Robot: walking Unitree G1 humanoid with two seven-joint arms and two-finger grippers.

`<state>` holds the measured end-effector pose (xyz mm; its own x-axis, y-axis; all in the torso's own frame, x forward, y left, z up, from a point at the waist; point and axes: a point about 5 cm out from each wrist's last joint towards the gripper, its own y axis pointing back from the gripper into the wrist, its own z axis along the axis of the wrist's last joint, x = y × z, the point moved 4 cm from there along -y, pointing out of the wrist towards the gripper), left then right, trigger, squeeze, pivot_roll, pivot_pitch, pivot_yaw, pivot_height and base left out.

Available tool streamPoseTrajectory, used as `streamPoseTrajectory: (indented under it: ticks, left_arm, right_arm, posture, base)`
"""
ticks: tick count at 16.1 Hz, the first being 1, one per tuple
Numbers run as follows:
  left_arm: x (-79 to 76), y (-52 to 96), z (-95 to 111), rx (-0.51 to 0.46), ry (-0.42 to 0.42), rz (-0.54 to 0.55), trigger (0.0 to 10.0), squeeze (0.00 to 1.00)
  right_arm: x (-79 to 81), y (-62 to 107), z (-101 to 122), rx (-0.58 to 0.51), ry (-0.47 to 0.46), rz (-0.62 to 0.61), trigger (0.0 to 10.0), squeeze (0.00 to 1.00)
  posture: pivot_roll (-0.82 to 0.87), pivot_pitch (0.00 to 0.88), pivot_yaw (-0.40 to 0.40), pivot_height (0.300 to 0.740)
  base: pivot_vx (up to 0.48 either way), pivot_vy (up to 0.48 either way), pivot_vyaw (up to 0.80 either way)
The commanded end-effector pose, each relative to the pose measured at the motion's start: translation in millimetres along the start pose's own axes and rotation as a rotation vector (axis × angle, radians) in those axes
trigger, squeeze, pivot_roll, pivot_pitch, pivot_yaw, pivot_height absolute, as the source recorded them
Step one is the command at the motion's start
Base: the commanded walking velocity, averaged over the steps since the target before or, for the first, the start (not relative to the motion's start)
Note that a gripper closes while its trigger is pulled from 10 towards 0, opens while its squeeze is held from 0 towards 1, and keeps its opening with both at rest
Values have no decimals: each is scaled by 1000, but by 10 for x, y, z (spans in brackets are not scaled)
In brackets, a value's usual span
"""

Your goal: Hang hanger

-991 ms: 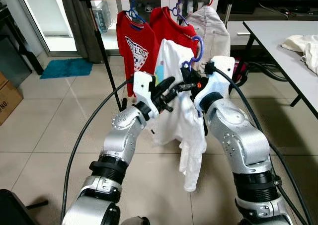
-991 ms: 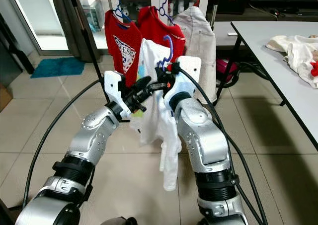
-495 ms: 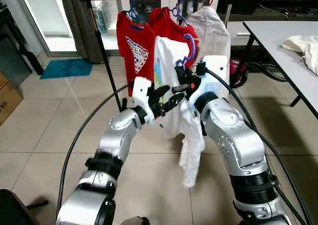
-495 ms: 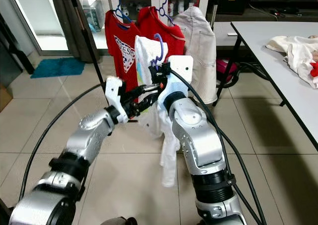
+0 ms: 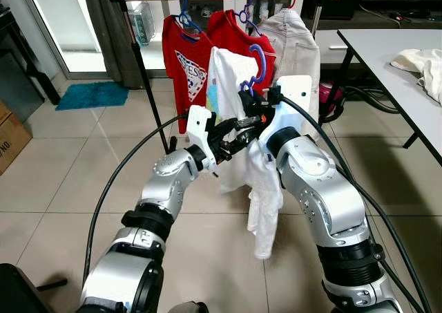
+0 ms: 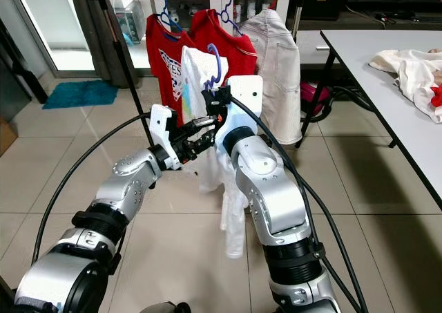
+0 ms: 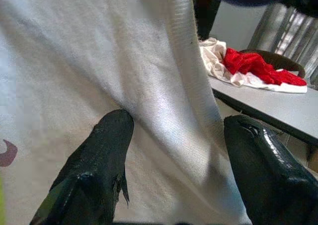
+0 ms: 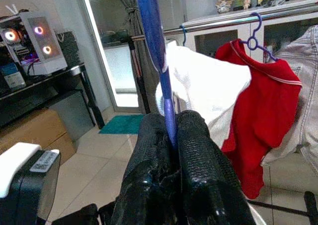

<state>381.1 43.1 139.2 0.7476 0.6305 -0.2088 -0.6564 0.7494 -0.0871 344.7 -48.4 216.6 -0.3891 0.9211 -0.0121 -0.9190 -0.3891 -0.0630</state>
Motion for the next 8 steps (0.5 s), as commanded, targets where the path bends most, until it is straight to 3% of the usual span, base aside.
streamPoseTrajectory:
  ticks: [1,3,8]
  left_arm:
    - [-2,-31,104,-30,-21,-19,1647,0]
    - [-19,-46,167,-64,-18,-37,0,0]
    - [-99,-35,224,-119,5,-79,0,0]
  right_arm:
    - [62,17,96,-41,15,27,10000,0]
    - [77,17,79,-34,28,34,10000,0]
    - [10,16,30,-15,63,-4,10000,0]
  posture:
    - [-120,0,95,740]
    - [-121,0,96,740]
    - [-117,0,100,740]
  base:
    - [0,0,0]
    - [0,0,0]
    - [0,0,0]
